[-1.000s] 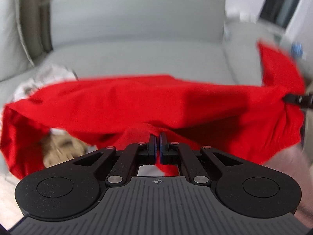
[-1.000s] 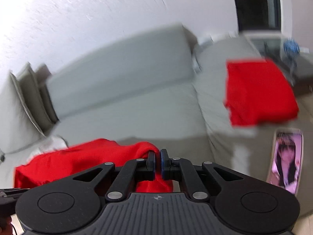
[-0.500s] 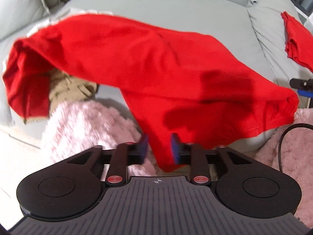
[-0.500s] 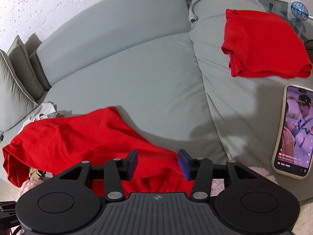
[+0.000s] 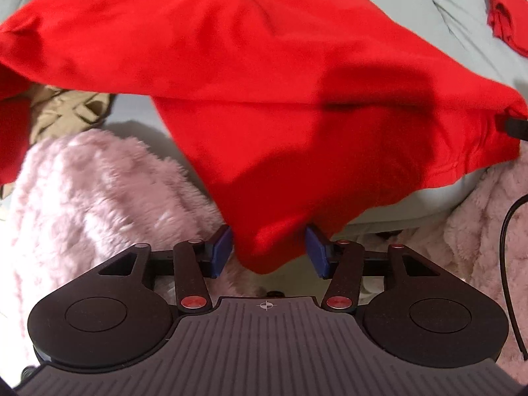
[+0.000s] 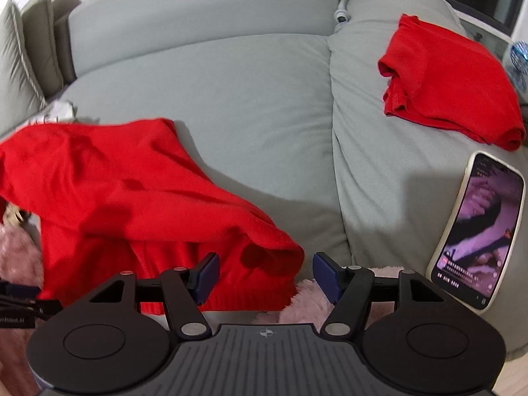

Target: Fold clothes

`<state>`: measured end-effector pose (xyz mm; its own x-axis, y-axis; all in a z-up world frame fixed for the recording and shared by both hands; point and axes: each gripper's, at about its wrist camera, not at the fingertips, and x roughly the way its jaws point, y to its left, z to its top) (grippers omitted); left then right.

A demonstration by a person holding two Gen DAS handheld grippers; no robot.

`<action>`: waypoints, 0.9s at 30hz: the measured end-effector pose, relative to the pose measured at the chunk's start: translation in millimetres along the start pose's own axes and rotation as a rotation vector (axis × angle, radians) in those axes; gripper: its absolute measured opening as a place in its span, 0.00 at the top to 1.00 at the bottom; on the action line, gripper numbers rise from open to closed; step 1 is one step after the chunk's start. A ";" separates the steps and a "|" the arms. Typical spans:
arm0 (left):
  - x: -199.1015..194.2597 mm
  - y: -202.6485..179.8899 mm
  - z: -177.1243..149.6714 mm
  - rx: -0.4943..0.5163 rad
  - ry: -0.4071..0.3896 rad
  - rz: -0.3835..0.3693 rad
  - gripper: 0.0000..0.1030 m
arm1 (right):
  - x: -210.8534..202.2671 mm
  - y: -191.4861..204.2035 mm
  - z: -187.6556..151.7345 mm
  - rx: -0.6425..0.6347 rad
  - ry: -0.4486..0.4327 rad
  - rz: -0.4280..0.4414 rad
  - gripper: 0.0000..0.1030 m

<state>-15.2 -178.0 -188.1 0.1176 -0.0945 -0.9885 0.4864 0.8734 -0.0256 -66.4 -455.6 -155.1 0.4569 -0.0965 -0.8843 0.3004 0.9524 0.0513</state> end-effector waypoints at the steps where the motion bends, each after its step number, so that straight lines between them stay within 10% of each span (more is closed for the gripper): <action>1: 1.9 -0.7 1.0 0.002 0.004 0.002 0.42 | 1.4 0.9 -0.2 -0.013 -0.002 -0.004 0.39; 11: 31.8 -4.4 12.8 0.024 0.050 0.027 0.40 | 14.2 15.1 -1.9 -0.109 -0.001 -0.018 0.49; 14: 35.1 -3.6 12.4 0.023 0.061 0.025 0.38 | 20.4 20.3 -2.7 -0.141 0.027 -0.035 0.87; 17: 33.4 -3.6 10.4 0.034 0.059 0.017 0.41 | 21.2 28.0 -3.7 -0.181 0.033 -0.065 0.94; 20: 29.0 -1.1 7.5 0.031 0.053 0.003 0.57 | 9.0 32.3 -3.9 -0.155 0.004 -0.022 0.94; 22: 22.7 4.1 3.9 0.010 0.048 -0.016 0.93 | -6.9 27.7 -1.1 -0.022 0.000 0.098 0.94; 27: -18.5 16.8 1.7 -0.010 -0.076 -0.064 1.00 | -34.5 30.6 9.4 0.057 -0.046 0.194 0.94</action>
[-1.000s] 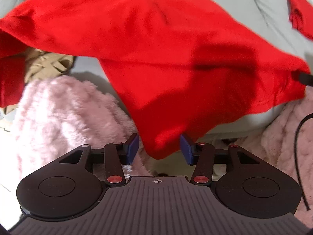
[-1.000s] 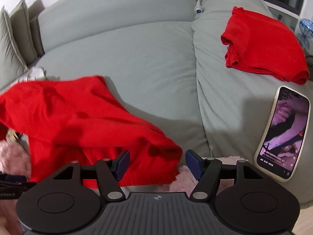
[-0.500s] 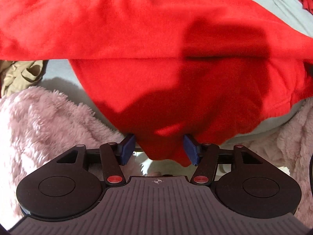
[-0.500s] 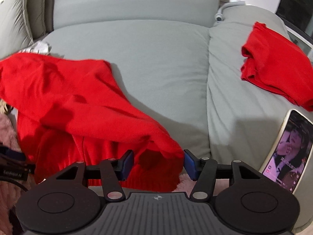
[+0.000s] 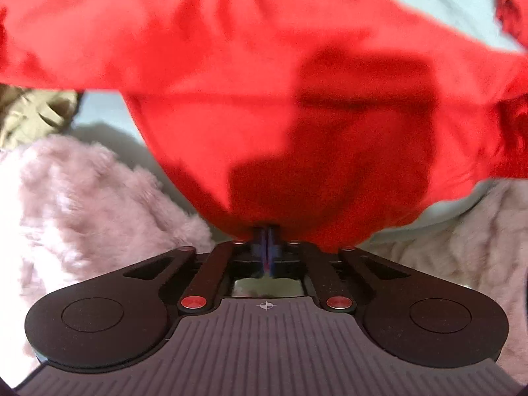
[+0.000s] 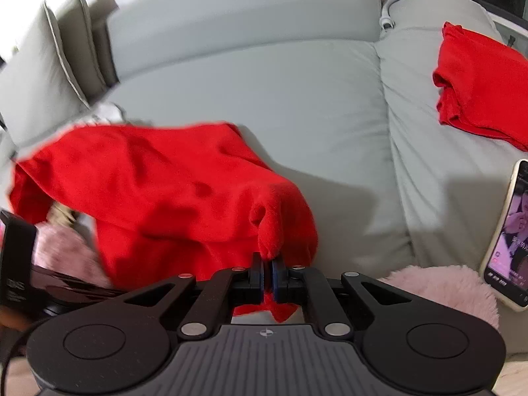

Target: Fold clothes

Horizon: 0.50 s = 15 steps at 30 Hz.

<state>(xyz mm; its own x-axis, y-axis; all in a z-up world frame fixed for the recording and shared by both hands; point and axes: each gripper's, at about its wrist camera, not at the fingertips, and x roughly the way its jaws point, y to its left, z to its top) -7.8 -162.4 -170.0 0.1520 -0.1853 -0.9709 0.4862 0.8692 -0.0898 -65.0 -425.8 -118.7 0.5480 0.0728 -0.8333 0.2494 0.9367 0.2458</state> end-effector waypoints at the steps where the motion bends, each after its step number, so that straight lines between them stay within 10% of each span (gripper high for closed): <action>1: -17.2 3.3 4.8 0.002 -0.050 -0.006 1.00 | -5.5 1.2 6.3 0.011 -0.015 0.011 0.94; 9: -117.3 26.9 65.7 -0.042 -0.336 0.015 0.98 | -32.5 -3.8 81.6 0.064 -0.192 -0.012 0.94; 15: -83.4 24.4 45.2 -0.043 -0.133 0.059 0.60 | 19.7 -47.6 102.4 0.182 -0.067 -0.175 0.94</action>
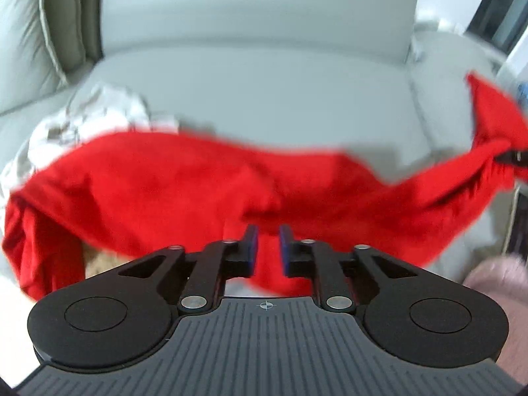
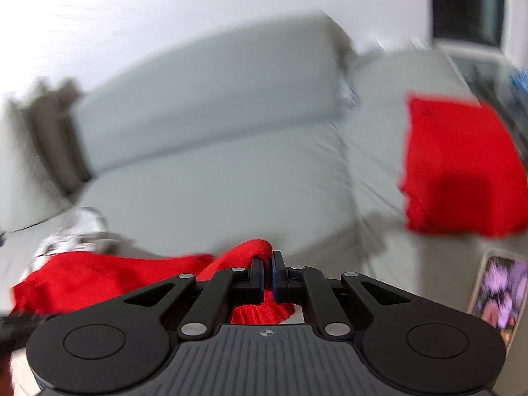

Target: Fold clothes

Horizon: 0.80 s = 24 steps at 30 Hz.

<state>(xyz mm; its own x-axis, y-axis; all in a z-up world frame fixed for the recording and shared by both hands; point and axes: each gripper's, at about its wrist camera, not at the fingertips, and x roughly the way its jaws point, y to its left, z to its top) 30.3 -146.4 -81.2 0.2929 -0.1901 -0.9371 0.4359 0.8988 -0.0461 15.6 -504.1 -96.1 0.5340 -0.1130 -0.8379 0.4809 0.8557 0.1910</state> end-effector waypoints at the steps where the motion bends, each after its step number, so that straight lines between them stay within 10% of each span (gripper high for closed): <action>1: 13.0 -5.6 -13.2 -0.011 0.037 -0.004 0.60 | 15.8 -7.5 -6.2 0.006 0.043 -0.050 0.94; 5: 52.0 -10.9 -50.6 -0.118 0.135 -0.039 0.60 | 51.3 -31.5 -33.7 0.026 0.146 -0.123 0.94; 17: 77.9 -20.6 -69.5 -0.196 0.080 -0.097 0.38 | 76.9 -68.4 -64.2 0.113 0.149 -0.046 0.90; 24: 91.2 -35.5 -58.5 -0.095 0.049 -0.089 0.39 | 76.2 -64.6 -64.0 0.083 0.151 -0.057 0.89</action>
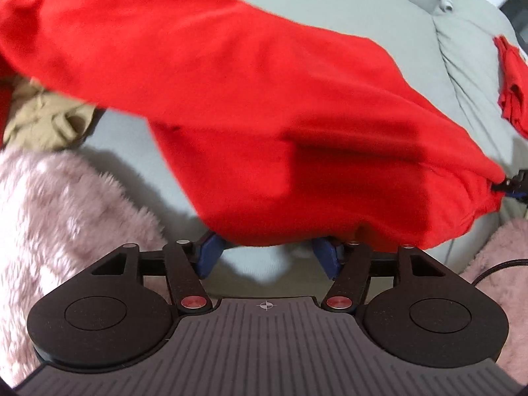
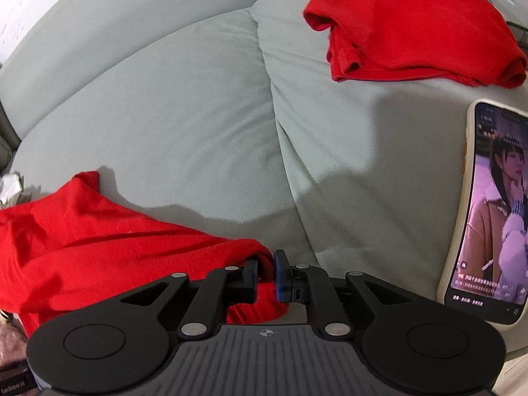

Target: Fold clothes

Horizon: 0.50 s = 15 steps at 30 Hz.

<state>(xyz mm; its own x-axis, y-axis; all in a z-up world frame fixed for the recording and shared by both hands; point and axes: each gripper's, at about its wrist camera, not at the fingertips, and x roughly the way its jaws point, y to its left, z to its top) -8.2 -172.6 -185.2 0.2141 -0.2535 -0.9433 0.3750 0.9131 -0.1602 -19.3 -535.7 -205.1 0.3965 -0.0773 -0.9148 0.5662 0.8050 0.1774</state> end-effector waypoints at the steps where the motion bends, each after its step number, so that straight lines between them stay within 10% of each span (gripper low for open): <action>1: -3.6 -3.1 -0.3 0.016 0.015 -0.015 0.37 | -0.5 -0.4 -0.4 -0.001 -0.002 0.000 0.89; 6: -36.4 7.3 -9.1 -0.051 -0.006 -0.086 0.25 | -2.5 -5.8 -2.4 0.021 -0.009 0.014 0.89; 11: -30.5 41.4 -5.9 -0.324 -0.058 -0.082 0.23 | -2.1 -5.3 -2.6 0.019 -0.014 0.015 0.89; 15: -9.7 24.5 -1.4 -0.216 -0.052 -0.052 0.23 | -2.5 -5.1 -2.7 0.016 -0.020 0.015 0.89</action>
<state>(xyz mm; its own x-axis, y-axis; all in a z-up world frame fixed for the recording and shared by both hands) -2.3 -147.2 -180.3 0.2475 -0.3127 -0.9171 0.1856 0.9443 -0.2719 -25.1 -538.0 -204.7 0.4195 -0.0771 -0.9045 0.5711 0.7969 0.1970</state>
